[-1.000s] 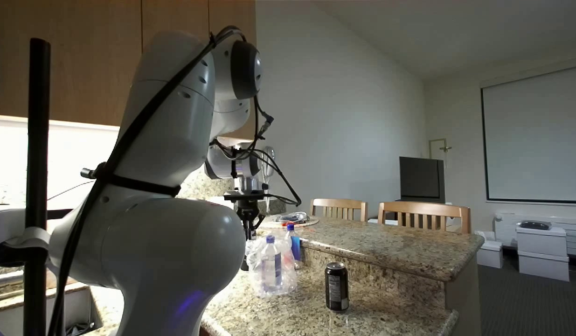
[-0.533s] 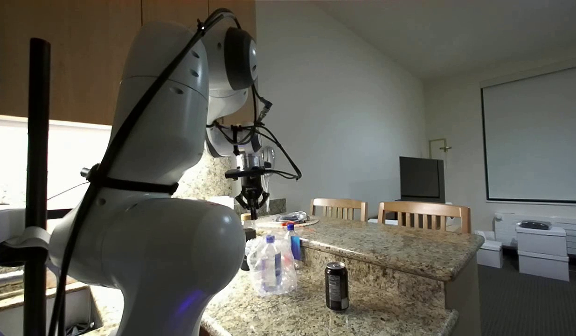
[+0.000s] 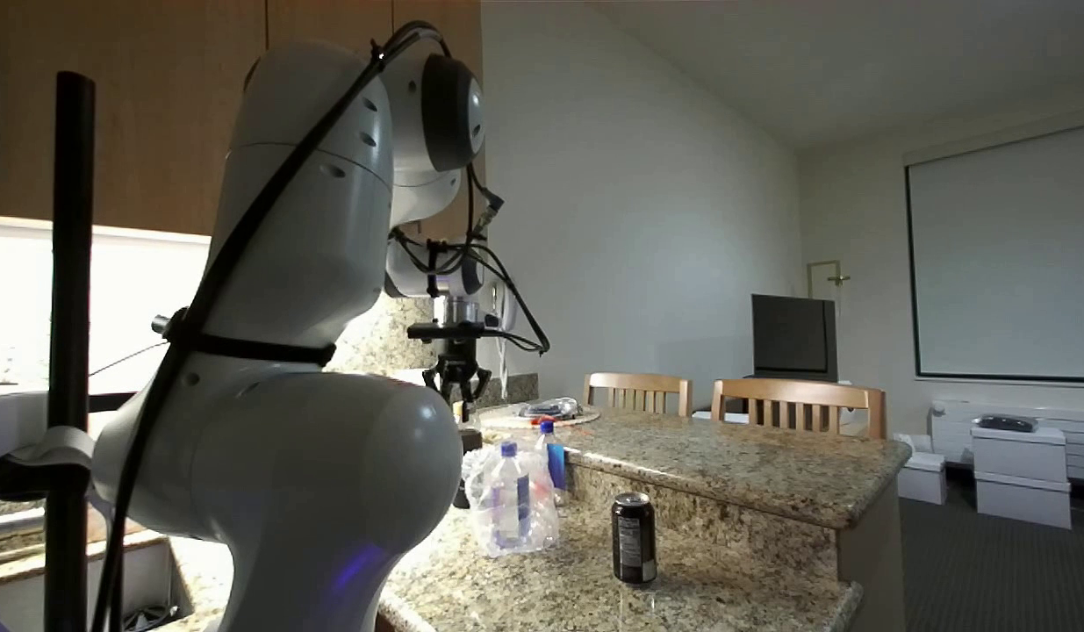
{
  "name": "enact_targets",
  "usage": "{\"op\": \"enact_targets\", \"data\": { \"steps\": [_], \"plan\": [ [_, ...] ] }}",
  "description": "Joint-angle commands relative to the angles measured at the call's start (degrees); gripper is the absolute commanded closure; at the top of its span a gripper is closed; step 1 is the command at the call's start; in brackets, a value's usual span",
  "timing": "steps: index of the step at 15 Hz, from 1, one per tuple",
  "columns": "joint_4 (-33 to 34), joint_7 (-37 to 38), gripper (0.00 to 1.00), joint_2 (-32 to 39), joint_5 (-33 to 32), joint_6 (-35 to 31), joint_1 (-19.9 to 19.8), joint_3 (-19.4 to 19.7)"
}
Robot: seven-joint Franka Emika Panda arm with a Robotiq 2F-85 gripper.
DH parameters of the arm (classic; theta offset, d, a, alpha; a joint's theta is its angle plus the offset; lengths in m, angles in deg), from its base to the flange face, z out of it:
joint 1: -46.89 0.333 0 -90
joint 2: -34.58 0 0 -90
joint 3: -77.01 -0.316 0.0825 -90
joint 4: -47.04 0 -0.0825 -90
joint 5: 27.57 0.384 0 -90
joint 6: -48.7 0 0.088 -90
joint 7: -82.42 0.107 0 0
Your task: Put the plastic over the black can
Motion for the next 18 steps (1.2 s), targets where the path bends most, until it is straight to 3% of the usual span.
{"op": "enact_targets", "data": {
  "steps": [1,5,10,11,13,18],
  "plan": [
    [-2.33,0.94,0.29,0.50,-1.95,0.66,0.32,-0.15],
    [-4.11,1.54,0.03,2.32,-4.69,0.17,0.85,0.11],
    [-5.54,0.87,0.00,4.34,-5.40,-0.25,0.99,0.28],
    [-5.81,0.71,0.25,4.65,-5.55,-0.16,1.04,0.28],
    [-6.26,0.51,0.32,5.02,-5.47,-0.30,1.05,0.26],
    [-6.44,0.64,0.67,5.40,-5.39,-0.63,1.10,0.31]
  ]
}}
